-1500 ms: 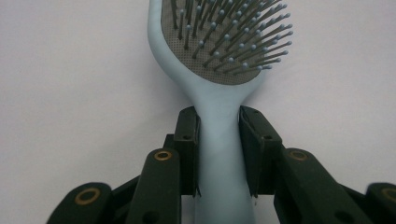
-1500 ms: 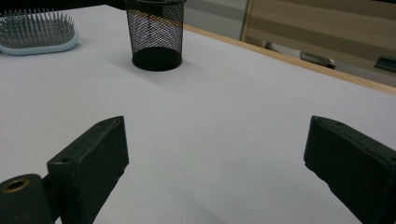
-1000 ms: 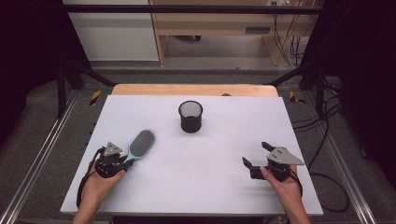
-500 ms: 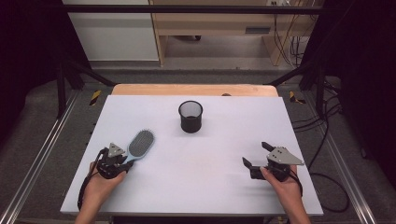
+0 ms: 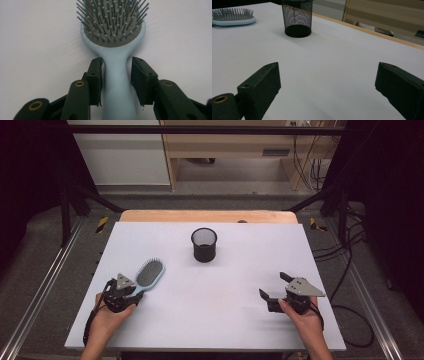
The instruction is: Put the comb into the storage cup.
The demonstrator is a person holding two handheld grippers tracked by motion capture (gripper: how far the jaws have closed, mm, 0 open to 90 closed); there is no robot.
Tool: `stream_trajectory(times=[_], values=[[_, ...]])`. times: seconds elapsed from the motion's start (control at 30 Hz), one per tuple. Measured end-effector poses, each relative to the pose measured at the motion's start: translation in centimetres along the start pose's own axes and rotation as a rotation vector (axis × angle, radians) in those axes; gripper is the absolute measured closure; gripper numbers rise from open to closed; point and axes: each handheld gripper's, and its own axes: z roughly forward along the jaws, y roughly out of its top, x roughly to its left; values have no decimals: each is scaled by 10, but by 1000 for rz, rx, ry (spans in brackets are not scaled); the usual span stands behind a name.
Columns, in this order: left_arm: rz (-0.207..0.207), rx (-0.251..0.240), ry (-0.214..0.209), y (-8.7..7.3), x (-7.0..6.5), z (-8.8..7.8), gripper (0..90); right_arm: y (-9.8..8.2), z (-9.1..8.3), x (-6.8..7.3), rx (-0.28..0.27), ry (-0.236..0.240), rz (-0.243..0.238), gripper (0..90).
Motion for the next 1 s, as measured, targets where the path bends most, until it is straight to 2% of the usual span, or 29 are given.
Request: stream_trajectory(times=[0.07, 0.2, 0.4, 0.6, 0.8, 0.87, 0.93, 1.0], values=[[3, 0, 14, 0, 0, 0, 538, 0, 0, 0, 0, 0, 0, 63], [-5, -1, 18, 0, 0, 1, 512, 0, 0, 0, 1, 0, 0, 63], [-22, 6, -3, 1, 1, 1, 541, 0, 0, 0, 3, 2, 1, 63], [-30, 9, -20, 2, -2, 2, 511, 0, 0, 0, 3, 1, 2, 63], [-55, 16, -43, 2, -1, 2, 559, 0, 0, 0, 5, 3, 1, 63], [-33, 21, -41, 3, -2, 2, 567, 0, 1, 0, 7, 3, 0, 63], [-3, 30, -50, 4, -5, 2, 634, 0, 1, 0, 9, 3, 0, 63], [7, 39, -43, 6, -7, 2, 653, 0, 1, 1, 11, 2, -1, 62]])
